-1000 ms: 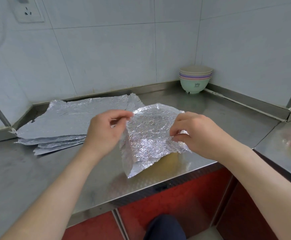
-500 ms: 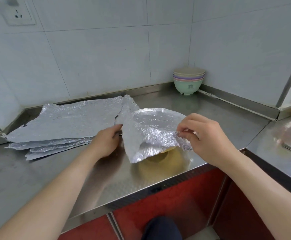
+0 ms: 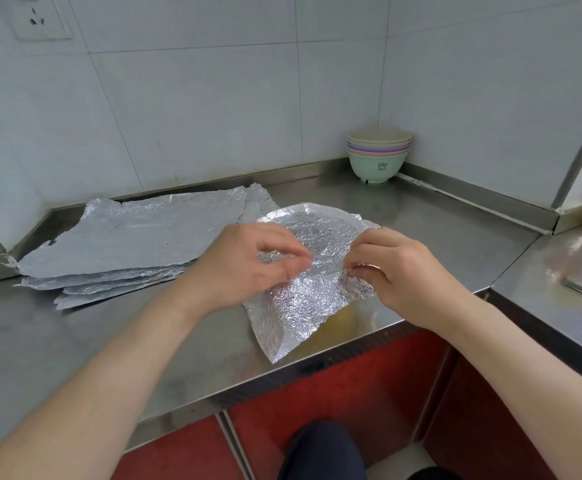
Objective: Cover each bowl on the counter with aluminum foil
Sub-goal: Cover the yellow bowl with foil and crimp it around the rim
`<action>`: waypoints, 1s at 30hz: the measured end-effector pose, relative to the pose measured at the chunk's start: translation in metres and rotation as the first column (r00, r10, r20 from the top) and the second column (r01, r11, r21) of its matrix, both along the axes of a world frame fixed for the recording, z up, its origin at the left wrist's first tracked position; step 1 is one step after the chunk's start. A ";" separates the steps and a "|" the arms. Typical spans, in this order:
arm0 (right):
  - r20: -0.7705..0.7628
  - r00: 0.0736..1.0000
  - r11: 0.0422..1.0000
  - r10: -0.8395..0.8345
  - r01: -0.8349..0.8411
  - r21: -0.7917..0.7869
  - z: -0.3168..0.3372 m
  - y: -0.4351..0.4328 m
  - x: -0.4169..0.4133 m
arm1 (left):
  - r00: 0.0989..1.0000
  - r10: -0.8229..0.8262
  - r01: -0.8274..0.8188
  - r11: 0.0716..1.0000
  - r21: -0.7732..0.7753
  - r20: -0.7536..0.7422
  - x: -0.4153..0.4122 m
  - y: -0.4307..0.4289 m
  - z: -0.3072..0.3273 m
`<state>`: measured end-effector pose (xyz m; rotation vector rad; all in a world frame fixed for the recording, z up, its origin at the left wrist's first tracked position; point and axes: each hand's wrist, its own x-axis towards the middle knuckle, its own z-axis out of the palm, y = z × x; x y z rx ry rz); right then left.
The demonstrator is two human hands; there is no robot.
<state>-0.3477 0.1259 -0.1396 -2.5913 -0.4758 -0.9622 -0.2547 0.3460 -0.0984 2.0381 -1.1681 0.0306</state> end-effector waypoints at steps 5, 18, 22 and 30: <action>-0.085 0.996 1.000 0.016 -0.014 0.028 0.005 -0.006 -0.003 | 0.991 -0.042 0.027 0.993 0.118 0.130 0.008 -0.003 -0.021; -0.075 0.989 0.991 -0.125 0.121 -0.056 0.009 -0.042 -0.018 | 0.991 0.098 -0.077 0.973 0.217 -0.088 0.040 -0.059 -0.021; -0.063 0.983 0.983 -0.172 0.168 -0.071 0.009 -0.066 -0.020 | 0.990 0.110 -0.077 0.945 0.319 -0.085 0.051 -0.093 -0.010; -0.321 0.943 0.995 -0.091 0.098 0.007 0.028 -0.090 -0.013 | 0.945 0.252 -0.230 0.965 0.125 -0.207 0.078 -0.127 -0.008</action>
